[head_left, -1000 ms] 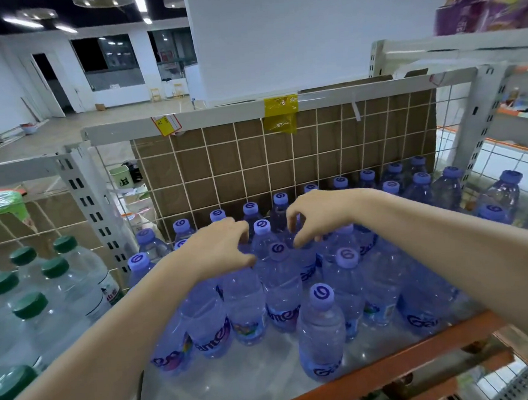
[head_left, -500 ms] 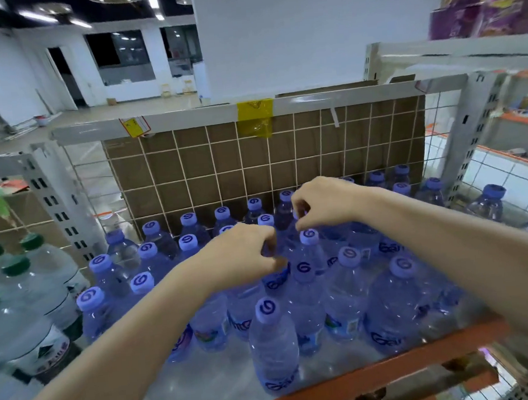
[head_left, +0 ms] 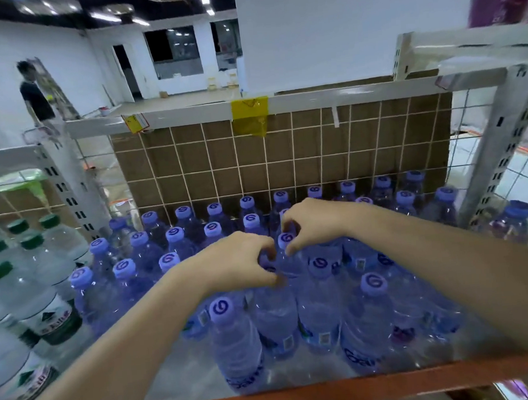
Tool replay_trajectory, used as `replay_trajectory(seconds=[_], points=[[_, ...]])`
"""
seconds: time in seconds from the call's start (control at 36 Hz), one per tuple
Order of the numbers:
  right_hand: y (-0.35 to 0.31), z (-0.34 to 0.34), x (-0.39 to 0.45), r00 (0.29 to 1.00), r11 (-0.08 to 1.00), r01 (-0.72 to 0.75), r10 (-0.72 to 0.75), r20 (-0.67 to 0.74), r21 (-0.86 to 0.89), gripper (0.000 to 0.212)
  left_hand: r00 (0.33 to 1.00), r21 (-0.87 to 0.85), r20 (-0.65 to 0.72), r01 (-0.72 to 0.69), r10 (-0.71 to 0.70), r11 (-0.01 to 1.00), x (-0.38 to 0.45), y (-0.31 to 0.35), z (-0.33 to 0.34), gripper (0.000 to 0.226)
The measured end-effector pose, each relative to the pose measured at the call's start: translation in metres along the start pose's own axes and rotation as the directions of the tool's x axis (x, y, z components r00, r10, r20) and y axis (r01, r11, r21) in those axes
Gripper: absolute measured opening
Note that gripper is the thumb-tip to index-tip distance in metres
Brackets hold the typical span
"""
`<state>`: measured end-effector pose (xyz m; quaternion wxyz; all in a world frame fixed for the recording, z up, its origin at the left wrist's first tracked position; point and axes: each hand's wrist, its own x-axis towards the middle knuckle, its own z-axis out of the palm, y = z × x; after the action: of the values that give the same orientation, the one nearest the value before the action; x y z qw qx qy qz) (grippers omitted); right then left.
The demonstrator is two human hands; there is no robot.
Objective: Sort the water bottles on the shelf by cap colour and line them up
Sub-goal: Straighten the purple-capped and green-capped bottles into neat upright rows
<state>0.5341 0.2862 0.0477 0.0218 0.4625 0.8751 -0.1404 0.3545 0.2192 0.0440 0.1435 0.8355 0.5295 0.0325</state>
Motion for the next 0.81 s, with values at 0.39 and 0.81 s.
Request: replay_trajectory(seconds=[0.39, 0.81], points=[[0.009, 0.005, -0.004, 0.997, 0.993, -0.068, 0.066, 0.026, 0.101, 0.035, 0.995, 0.015, 0.1, 0.003, -0.004, 1.0, 0.004, -0.002, -0.003, 0.027], [0.012, -0.001, -0.004, 0.993, 0.983, -0.115, 0.112, 0.025, 0.146, 0.026, 0.992, -0.034, 0.124, 0.033, -0.028, 0.999, 0.024, -0.017, -0.015, 0.023]])
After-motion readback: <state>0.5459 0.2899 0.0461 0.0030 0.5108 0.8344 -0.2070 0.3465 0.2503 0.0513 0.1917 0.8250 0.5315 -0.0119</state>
